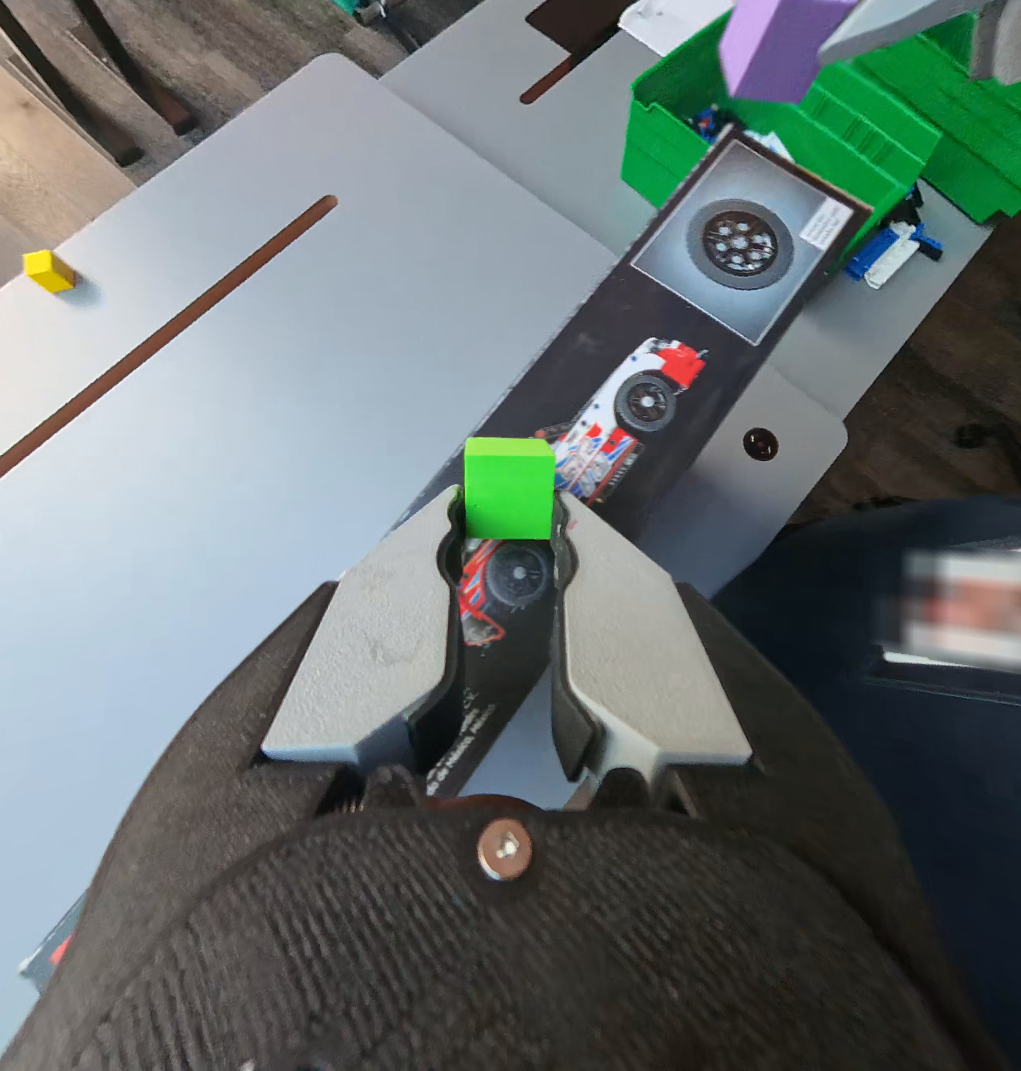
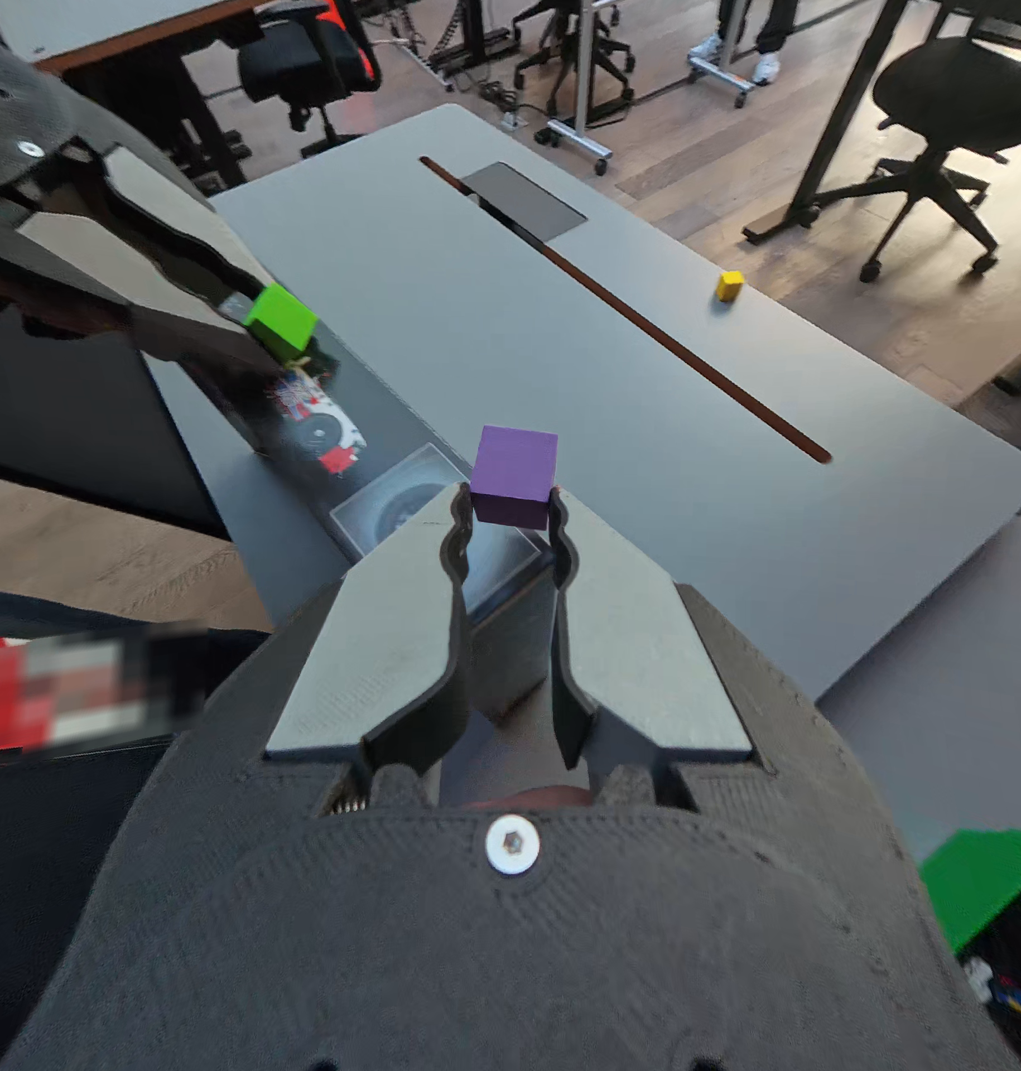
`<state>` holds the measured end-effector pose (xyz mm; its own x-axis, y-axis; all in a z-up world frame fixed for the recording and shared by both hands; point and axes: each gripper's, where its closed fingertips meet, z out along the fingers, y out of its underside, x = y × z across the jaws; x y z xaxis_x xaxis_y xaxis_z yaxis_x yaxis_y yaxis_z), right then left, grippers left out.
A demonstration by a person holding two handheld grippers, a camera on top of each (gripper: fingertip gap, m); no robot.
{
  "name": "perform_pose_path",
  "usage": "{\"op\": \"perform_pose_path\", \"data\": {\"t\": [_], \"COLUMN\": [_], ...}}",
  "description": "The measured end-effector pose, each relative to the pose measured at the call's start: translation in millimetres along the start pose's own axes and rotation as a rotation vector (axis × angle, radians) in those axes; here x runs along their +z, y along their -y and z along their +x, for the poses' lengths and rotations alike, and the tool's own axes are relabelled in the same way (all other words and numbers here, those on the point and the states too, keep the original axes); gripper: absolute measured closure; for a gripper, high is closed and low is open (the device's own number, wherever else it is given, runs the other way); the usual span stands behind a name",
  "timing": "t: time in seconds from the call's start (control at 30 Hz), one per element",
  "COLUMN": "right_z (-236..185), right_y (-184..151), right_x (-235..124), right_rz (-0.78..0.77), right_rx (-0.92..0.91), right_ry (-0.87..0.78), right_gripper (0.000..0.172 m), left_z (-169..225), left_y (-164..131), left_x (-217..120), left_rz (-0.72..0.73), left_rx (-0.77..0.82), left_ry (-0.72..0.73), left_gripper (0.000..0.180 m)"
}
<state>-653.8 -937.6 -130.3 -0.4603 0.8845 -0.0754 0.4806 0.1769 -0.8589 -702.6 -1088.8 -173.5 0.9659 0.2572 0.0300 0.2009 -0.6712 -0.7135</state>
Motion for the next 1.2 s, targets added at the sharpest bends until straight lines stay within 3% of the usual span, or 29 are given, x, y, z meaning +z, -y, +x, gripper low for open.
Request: {"op": "perform_pose_path", "data": {"t": [0.17,0.4,0.5,0.67,0.83,0.97,1.07,1.2], "right_z": [44,42,43,38,-5,-54,-66,-81], "right_y": [-48,-91,-83,-43,15,24,9,4], "right_x": [-15,-2,-1,-10,-10,28,56,71], "right_rz": [-0.033,-0.094,-0.078,0.055,0.197,0.058,-0.108,-0.157], "right_rx": [0.165,0.238,0.227,0.188,0.097,-0.051,-0.173,-0.243], "right_ry": [-0.116,-0.120,-0.138,-0.135,0.016,0.151,0.122,0.134], "right_gripper": [0.147,0.148,0.147,0.147,0.148,0.148,0.147,0.147], "left_z": [-6,-5,-5,-4,-3,-5,-6,-6], "left_y": [0,-1,-1,-2,-2,-2,-1,-2], "left_x": [-1,-1,-2,-2,-3,-2,-2,-2], "left_rz": [0.060,0.057,0.056,0.079,0.078,0.074,0.076,0.079], "left_rx": [-0.039,-0.031,-0.046,-0.044,-0.059,-0.044,-0.054,-0.052], "left_ry": [-0.003,-0.010,-0.026,0.001,-0.010,0.013,0.016,0.019], "left_gripper": [0.154,0.153,0.154,0.154,0.153,0.153,0.154,0.154]}}
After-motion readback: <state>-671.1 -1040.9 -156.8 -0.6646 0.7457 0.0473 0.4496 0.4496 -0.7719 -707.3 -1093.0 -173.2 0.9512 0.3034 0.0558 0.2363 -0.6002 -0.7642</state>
